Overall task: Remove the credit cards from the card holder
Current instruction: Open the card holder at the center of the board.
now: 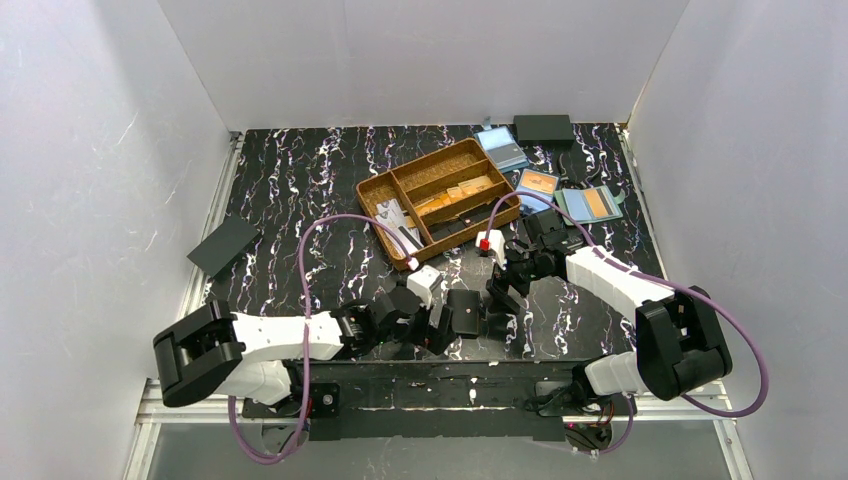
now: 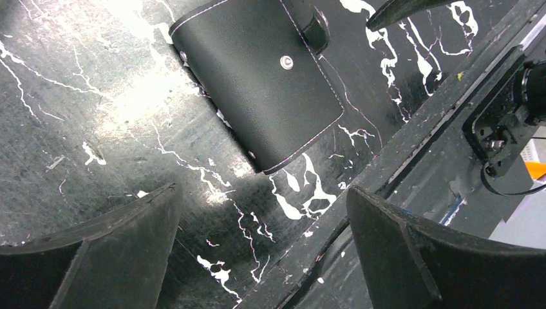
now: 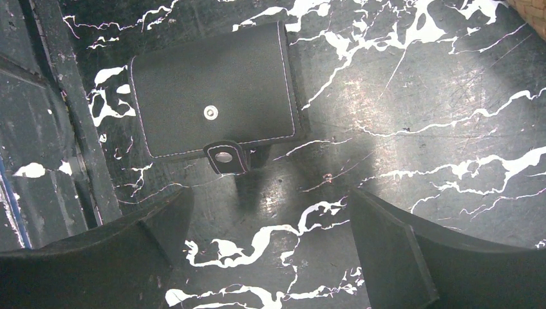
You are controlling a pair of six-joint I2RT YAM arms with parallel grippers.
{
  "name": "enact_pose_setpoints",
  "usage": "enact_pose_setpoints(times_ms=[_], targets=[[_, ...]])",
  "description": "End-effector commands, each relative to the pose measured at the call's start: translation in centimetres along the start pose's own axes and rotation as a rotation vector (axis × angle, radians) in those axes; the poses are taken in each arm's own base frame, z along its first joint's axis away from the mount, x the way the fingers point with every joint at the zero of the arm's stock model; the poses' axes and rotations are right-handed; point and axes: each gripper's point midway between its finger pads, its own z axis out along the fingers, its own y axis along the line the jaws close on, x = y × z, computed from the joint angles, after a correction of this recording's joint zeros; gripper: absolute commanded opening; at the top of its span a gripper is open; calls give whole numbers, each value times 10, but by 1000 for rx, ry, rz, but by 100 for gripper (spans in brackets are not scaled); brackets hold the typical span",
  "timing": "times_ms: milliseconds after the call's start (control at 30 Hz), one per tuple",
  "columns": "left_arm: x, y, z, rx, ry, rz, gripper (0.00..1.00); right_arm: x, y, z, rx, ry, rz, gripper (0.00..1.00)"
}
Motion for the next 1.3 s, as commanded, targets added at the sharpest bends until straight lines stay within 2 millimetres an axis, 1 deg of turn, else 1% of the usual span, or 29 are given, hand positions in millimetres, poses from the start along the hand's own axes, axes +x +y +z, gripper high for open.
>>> enact_pose_setpoints(times_ms=[0, 200, 333, 433, 533, 667, 800, 933, 1000, 1133, 1267], targets=[[-12, -5, 4, -6, -21, 59, 98, -15, -5, -5, 0, -31, -23, 98], [-12, -7, 10, -27, -25, 162, 98, -15, -4, -5, -2, -31, -23, 98], [-18, -6, 14, -59, -41, 258, 98, -16, -5, -5, -2, -33, -25, 98], [-24, -7, 18, -74, -52, 287, 98, -16, -5, -5, -2, -34, -24, 98], [-29, -12, 20, -68, -62, 275, 98, -16, -5, -5, -2, -32, -23, 98], [-29, -17, 24, -73, -64, 232, 98, -16, -5, -5, -1, -33, -23, 98], [-24, -20, 26, -108, -74, 188, 98, -16, -6, -4, 0, -30, -17, 98], [-26, -21, 26, -167, -101, 164, 98, -16, -6, -4, 0, -27, -11, 98], [-28, -21, 27, -212, -104, 155, 98, -16, -7, -4, 3, -26, -8, 98], [-25, -18, 30, -296, -82, 157, 98, -15, -10, -5, 11, -22, 8, 98], [-24, -5, 27, -440, -35, 167, 98, -14, -14, -7, 27, -20, 25, 98]])
